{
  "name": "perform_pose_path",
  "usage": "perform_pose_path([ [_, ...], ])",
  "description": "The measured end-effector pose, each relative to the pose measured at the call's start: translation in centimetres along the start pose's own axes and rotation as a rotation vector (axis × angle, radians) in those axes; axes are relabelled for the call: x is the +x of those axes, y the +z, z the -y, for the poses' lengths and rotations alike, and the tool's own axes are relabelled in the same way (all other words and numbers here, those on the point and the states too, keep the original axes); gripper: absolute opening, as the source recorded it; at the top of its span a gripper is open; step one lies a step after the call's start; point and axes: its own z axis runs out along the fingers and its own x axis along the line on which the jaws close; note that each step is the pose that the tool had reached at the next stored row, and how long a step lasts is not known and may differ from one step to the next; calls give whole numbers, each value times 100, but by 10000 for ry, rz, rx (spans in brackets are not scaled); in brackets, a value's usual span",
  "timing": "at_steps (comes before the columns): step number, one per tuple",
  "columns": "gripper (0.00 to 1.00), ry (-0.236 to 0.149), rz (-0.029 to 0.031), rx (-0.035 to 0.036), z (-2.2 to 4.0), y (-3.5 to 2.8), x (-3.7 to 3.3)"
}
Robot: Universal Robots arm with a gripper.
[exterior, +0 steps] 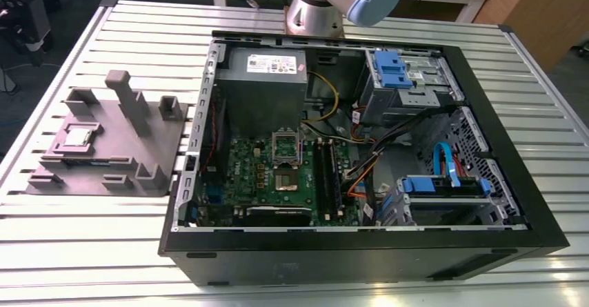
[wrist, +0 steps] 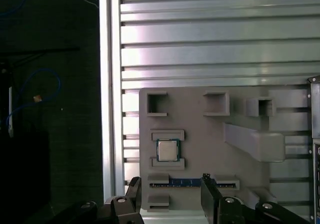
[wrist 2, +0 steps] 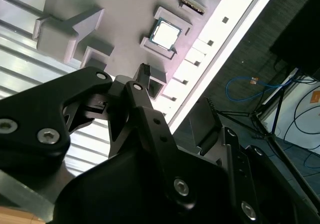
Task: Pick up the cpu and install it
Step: 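Pick up the cpu and move it towards the insertion slot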
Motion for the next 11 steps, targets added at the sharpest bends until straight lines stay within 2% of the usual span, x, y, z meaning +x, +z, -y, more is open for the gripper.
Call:
perform_pose_path([
  [11,59,0,-4,1,1,27,-1],
])
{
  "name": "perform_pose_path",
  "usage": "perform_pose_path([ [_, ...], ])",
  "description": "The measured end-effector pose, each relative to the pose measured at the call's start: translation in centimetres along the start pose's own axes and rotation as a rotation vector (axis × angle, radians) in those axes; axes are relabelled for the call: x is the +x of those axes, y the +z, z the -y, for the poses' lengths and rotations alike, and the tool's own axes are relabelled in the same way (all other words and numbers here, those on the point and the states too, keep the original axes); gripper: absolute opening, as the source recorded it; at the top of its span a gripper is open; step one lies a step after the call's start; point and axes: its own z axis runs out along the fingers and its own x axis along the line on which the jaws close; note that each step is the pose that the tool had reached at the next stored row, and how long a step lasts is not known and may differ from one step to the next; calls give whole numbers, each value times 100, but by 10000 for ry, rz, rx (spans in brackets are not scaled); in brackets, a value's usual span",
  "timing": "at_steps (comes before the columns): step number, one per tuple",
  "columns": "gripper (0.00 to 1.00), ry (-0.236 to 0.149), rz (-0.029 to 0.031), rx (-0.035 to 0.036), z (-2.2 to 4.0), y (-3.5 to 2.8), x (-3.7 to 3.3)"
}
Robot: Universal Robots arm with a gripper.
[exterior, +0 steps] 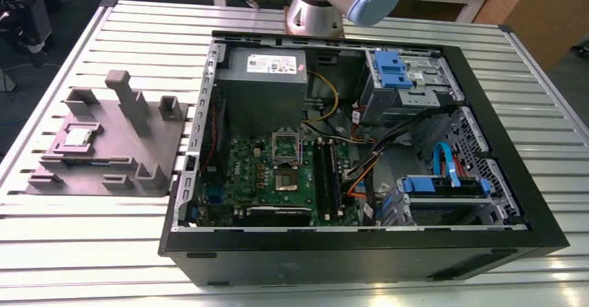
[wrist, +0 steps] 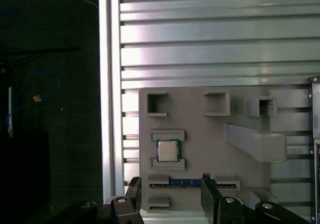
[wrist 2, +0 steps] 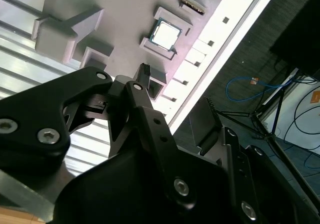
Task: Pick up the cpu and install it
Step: 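Pick up the cpu and move it towards the insertion slot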
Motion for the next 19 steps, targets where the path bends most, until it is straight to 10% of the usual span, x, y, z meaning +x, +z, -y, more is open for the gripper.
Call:
perform_pose_path([
  [19,59,1,-14,1,1,59,1],
])
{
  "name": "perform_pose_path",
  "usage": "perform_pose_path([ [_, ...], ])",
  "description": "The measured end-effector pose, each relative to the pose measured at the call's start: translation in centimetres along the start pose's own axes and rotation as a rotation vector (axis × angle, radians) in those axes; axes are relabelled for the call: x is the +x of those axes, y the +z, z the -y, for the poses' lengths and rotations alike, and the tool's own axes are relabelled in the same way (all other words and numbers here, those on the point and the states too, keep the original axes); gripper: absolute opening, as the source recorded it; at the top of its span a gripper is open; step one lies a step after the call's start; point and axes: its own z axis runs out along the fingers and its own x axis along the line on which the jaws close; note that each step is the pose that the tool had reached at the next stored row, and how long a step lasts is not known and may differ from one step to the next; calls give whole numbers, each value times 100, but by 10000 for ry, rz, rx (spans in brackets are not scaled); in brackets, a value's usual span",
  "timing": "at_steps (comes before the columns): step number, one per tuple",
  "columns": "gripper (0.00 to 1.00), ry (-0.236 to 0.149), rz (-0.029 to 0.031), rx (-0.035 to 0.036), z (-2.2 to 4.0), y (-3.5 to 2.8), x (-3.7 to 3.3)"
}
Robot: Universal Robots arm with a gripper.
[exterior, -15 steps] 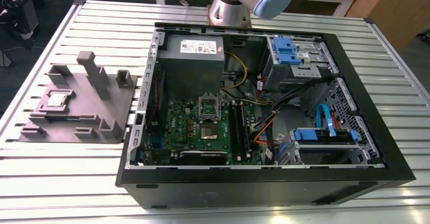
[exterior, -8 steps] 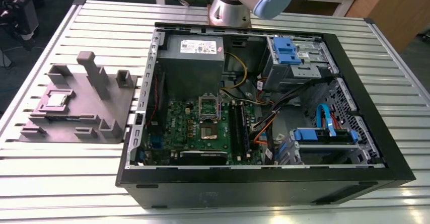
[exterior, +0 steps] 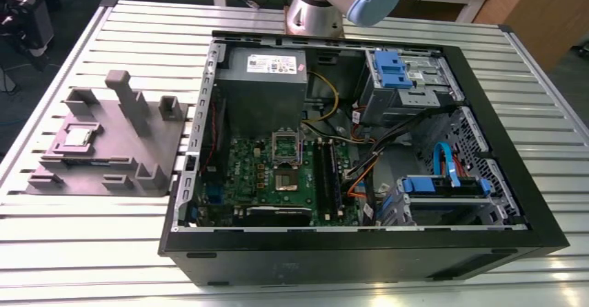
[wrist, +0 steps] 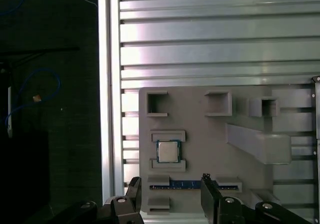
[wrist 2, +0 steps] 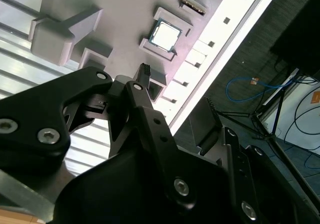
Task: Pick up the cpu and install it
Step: 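Pick up the cpu and move it towards the insertion slot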
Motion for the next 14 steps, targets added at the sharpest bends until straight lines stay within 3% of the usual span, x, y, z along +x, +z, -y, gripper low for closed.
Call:
perform_pose_path([
  [9,59,0,-26,1,1,32,-1],
  [10,59,1,-55,2,1,57,-2],
  [14,59,1,-68,2,2,72,-3],
])
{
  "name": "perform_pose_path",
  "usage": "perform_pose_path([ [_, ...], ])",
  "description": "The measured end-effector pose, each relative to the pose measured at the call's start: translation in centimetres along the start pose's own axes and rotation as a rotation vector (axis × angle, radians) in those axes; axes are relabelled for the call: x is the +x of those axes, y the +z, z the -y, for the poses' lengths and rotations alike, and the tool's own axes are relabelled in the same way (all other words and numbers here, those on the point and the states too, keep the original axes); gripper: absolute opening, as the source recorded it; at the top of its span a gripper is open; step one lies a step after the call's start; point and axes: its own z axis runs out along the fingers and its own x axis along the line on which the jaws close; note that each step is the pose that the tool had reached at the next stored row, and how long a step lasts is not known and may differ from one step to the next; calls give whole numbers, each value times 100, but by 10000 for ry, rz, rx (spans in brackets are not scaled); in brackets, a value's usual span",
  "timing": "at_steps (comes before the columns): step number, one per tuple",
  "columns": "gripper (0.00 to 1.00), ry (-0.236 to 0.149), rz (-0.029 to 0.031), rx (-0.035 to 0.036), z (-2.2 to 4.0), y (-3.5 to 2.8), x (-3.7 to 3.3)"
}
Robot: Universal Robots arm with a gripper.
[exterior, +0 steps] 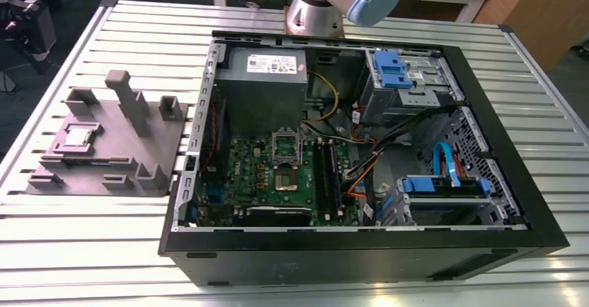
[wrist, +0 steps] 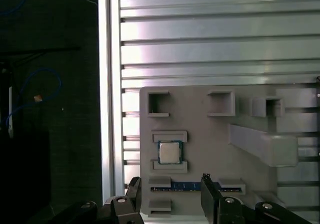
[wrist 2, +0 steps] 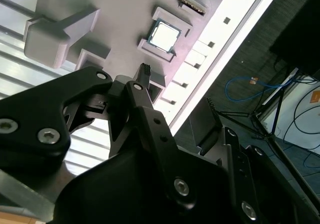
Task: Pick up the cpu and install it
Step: 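Pick up the cpu and move it towards the insertion slot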
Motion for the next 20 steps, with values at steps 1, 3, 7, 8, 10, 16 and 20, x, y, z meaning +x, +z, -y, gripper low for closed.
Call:
perform_pose_path([
  [1,59,0,-4,0,0,5,0],
  [3,59,0,-18,0,0,20,-1],
  [7,59,1,-63,3,1,54,-2],
  [8,59,2,-70,4,1,60,-3],
  [10,59,1,-79,3,1,72,-3],
  [16,59,3,-143,7,2,107,-5],
  [20,59,4,-175,8,3,134,-6],
])
